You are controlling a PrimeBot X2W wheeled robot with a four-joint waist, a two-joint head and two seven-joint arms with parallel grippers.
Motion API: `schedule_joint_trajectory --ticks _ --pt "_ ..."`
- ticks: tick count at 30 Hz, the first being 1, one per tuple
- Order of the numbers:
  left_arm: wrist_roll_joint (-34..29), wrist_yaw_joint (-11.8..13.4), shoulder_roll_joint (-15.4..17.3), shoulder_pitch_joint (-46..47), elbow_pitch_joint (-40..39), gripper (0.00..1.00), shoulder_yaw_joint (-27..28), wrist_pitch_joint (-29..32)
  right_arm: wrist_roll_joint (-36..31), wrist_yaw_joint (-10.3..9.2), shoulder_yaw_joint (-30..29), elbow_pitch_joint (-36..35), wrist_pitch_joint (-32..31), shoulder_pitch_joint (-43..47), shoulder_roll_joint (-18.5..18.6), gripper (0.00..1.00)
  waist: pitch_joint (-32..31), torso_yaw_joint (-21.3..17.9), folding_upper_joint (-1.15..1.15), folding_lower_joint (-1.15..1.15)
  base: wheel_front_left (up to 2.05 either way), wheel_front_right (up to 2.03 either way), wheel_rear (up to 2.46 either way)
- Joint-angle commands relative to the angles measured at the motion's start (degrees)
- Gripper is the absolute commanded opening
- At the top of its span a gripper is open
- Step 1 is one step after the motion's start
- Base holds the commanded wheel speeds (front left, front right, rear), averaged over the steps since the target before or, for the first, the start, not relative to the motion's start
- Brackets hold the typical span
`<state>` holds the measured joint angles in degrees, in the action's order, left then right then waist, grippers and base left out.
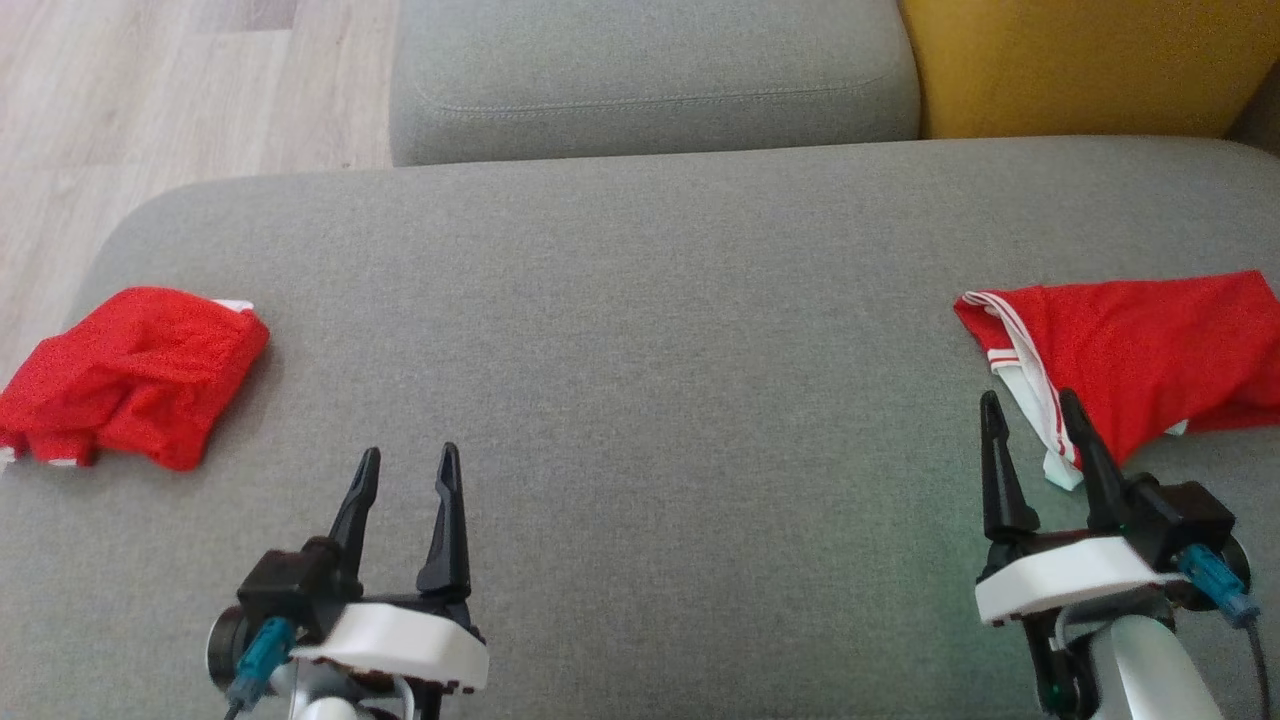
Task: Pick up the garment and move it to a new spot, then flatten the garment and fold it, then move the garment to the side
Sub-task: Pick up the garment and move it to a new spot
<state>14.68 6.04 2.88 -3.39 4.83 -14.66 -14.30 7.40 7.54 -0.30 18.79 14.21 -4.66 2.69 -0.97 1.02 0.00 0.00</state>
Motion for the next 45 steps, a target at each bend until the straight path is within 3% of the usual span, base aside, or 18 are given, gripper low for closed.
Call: schedule_joint_trajectory --ticks 1,15,23,35,39,45 --pt "-0.3 -0.1 0.0 2.0 -2.3 1.0 1.8 -0.7 0.2 -0.05 1.6 -1.7 0.8 -1.5 0.2 1.0 0.1 -0.2 0.0 0.0 0.0 0.0 0.0" --pt "-0.3 -0.5 0.0 3.0 -1.4 1.0 1.5 -0.7 0.6 -0.05 4.4 -1.9 0.8 -2.2 0.2 1.0 1.2 1.5 0.0 0.0 0.0 0.0 0.0" --pt "-0.3 0.0 0.0 4.2 -2.4 1.0 3.7 -0.7 0.3 -0.05 7.6 -2.5 0.8 -3.0 0.2 1.0 2.3 7.5 0.0 0.0 0.0 0.0 0.0" --pt "-0.3 0.4 0.0 4.0 -3.8 1.0 7.4 -0.7 1.6 -0.05 9.3 -1.9 0.8 -2.9 0.2 1.0 1.6 21.0 0.0 0.0 0.0 0.0 0.0" --pt "0.2 0.9 0.0 3.2 -4.5 1.0 8.3 -0.7 1.3 -0.05 9.3 -1.6 0.8 -3.5 0.2 1.0 2.1 23.5 0.0 0.0 0.0 0.0 0.0" --pt "-0.5 0.5 0.0 2.4 -4.4 1.0 9.2 -0.7 1.9 -0.05 9.9 -1.7 0.8 -4.6 0.2 1.0 3.4 24.0 0.0 0.0 0.0 0.0 0.0"
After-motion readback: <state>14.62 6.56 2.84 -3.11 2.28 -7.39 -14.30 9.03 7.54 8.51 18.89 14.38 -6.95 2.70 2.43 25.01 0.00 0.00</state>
